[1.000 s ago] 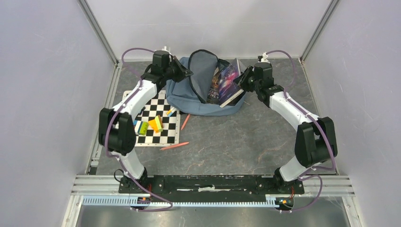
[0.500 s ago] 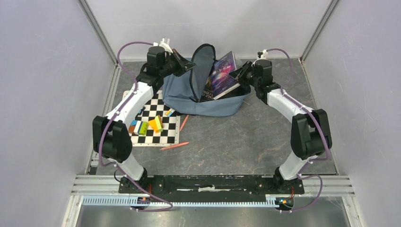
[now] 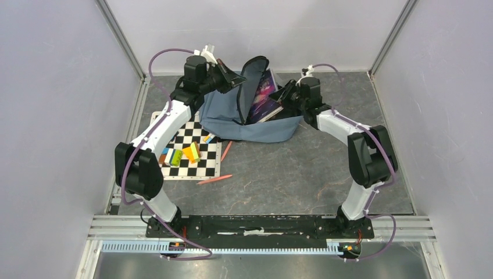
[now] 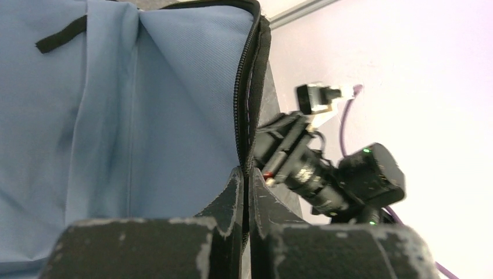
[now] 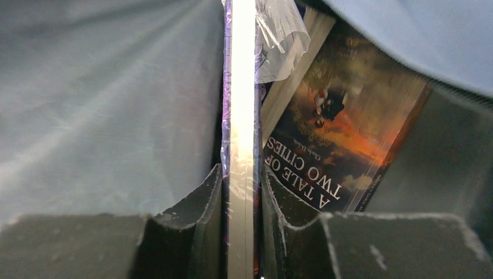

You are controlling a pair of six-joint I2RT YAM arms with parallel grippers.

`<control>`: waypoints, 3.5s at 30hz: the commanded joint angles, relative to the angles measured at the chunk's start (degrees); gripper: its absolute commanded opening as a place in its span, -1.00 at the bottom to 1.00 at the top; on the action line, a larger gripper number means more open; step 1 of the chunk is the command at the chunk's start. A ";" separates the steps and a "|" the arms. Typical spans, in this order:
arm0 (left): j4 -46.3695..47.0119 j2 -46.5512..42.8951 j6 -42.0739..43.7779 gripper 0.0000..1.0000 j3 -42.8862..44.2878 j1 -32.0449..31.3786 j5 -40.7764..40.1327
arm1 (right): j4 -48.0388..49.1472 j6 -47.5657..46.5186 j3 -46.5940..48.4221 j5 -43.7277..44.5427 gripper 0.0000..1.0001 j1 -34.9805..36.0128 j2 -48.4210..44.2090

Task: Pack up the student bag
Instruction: Place the book in the student bag, then zip the student bag at the center of the board.

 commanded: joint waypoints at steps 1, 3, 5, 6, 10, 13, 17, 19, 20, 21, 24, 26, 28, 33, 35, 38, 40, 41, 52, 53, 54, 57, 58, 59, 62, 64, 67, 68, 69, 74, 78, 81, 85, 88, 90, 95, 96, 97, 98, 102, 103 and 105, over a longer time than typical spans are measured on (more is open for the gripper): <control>4.03 -0.46 1.20 -0.96 4.04 -1.98 3.22 | 10.18 -0.37 4.69 -1.08 -1.00 2.10 2.83; 4.01 -0.55 1.39 -0.96 3.40 -2.78 2.86 | 9.97 -0.27 5.78 -0.92 -1.00 2.49 4.30; 4.10 -0.30 1.19 -0.96 2.55 -3.59 2.61 | 8.45 -0.43 7.45 -0.79 -1.00 3.12 5.75; 4.38 -0.05 0.81 -0.96 2.28 -3.90 2.79 | 7.01 -1.17 8.61 -0.34 -1.00 3.67 6.30; 5.59 1.26 0.21 -0.96 1.69 -5.29 3.05 | 2.41 -4.28 10.19 2.34 -1.00 5.53 7.80; 5.60 2.10 0.66 -0.96 1.78 -6.04 2.82 | -0.27 -6.40 9.10 3.95 -0.74 5.85 8.31; 5.12 2.40 1.34 -0.96 1.05 -6.27 2.12 | -4.89 -12.38 8.50 7.56 -0.16 5.77 7.42; 4.68 2.13 2.11 -0.96 0.50 -6.33 1.43 | -6.15 -14.76 8.43 9.29 0.08 5.63 6.46; 4.36 1.93 2.51 -0.96 0.25 -6.35 1.02 | -6.57 -15.90 8.45 10.13 0.15 5.51 5.97; 4.14 1.77 2.77 -0.96 0.05 -6.33 0.80 | -6.64 -16.73 8.43 10.67 0.25 5.38 5.46; 4.01 1.64 3.15 -0.96 -0.24 -6.33 0.68 | -7.15 -18.51 8.34 10.88 0.45 4.65 5.07; 4.01 1.59 3.32 -0.96 -0.42 -6.32 0.77 | -7.34 -19.07 7.91 10.71 0.50 3.91 4.66; 4.09 1.62 3.67 -0.96 -0.49 -6.31 0.93 | -6.94 -19.11 6.63 10.73 0.49 2.90 3.98; 2.30 2.05 4.88 -0.96 -0.54 -6.48 1.14 | -6.59 -20.82 4.72 10.74 0.47 0.88 2.25; -0.33 2.54 7.39 -0.96 0.20 -7.05 0.10 | -7.39 -22.90 4.53 12.61 0.55 0.15 0.56; -5.44 3.66 12.13 -0.96 1.57 -8.55 -1.55 | -9.89 -27.92 4.61 16.17 0.71 -1.16 -2.90; -7.80 4.28 14.68 -0.91 2.04 -9.87 -2.46 | -12.45 -30.94 4.22 19.11 0.80 -2.26 -5.59; -8.95 4.58 16.24 -0.85 2.18 -10.87 -2.97 | -13.93 -32.40 3.89 20.74 0.83 -2.92 -7.11; -12.86 5.24 24.77 0.92 2.93 -18.74 -3.49 | -22.27 -30.20 -5.14 15.08 0.96 -20.12 -21.59; -11.87 4.49 24.30 0.98 2.38 -18.75 -3.60 | -21.51 -30.48 -5.63 13.71 0.96 -20.47 -22.26; -10.82 3.46 23.72 0.99 1.86 -18.68 -3.83 | -19.61 -31.37 -6.32 10.57 0.96 -20.48 -23.22; -9.83 0.91 22.37 0.99 0.96 -17.91 -5.29 | -13.72 -32.03 -8.92 2.91 0.89 -19.44 -25.63; -9.79 0.20 21.20 0.99 0.39 -17.34 -5.65 | -11.57 -33.21 -8.86 2.28 0.84 -18.03 -26.03; -10.13 -0.44 19.87 0.99 -0.13 -16.35 -6.50 | -11.77 -35.27 -7.95 3.11 0.83 -15.56 -26.27; -9.71 -2.89 15.66 0.99 -3.94 -13.11 -7.02 | -13.11 -40.87 -4.47 3.70 0.86 -8.66 -25.18; -9.87 -5.42 13.66 0.99 -7.27 -11.25 -10.33 | -12.97 -43.06 -2.90 2.05 0.87 -5.05 -23.75; -14.20 -8.14 7.91 0.99 -11.49 -7.26 -15.26 | -12.07 -44.75 -1.13 -0.85 0.86 0.21 -20.83; -15.59 -8.95 6.13 0.99 -12.71 -5.79 -16.76 | -12.56 -45.48 -0.02 -0.85 0.84 2.01 -19.57; -16.77 -9.73 4.93 0.99 -14.33 -4.73 -18.16 | -13.04 -46.17 1.16 -0.14 0.83 4.22 -18.31; -17.71 -12.92 -0.58 0.99 -21.21 -0.27 -20.82 | -20.80 -49.37 8.93 1.82 0.80 13.21 -9.74; -16.46 -12.05 -3.63 0.99 -24.32 2.70 -19.38 | -29.66 -52.61 17.96 5.93 0.76 18.05 -1.34; -14.71 -11.62 -5.04 0.99 -26.22 4.27 -19.08 | -34.53 -52.19 23.35 6.20 0.71 20.09 4.14; -12.31 -10.34 -7.58 0.99 -28.79 6.77 -17.10 | -40.29 -52.98 30.60 6.65 0.61 22.31 10.53; -9.80 -9.83 -8.50 0.99 -30.14 7.42 -16.29 | -42.68 -52.98 32.96 9.35 0.56 23.08 13.57; -7.22 -9.02 -9.17 0.99 -30.73 7.53 -15.04 | -42.25 -54.85 32.27 10.69 0.54 23.20 13.88; -5.14 -6.13 -9.70 0.90 -29.92 7.53 -13.21 | -42.16 -55.18 33.30 10.10 0.41 23.27 15.80; -5.00 -5.77 -9.60 0.87 -29.87 7.53 -13.19 | -42.18 -55.17 33.22 9.95 0.40 23.34 16.08; -4.87 -5.38 -9.57 0.81 -29.79 7.53 -13.13 | -42.28 -55.25 33.36 9.81 0.38 23.46 16.39; -4.86 -5.03 -9.51 0.74 -29.70 7.53 -13.07 | -42.43 -55.43 33.32 9.85 0.33 23.53 16.68; -5.21 -3.89 -9.50 0.62 -29.21 7.53 -12.81 | -42.68 -55.86 33.91 10.22 0.23 23.87 17.54; -5.53 -3.63 -9.58 0.62 -29.16 7.53 -12.92 | -42.72 -55.91 34.13 10.33 0.23 23.93 17.76; -6.16 -3.40 -9.84 0.60 -28.99 7.53 -13.09 | -43.43 -56.12 35.18 11.38 0.17 24.21 18.07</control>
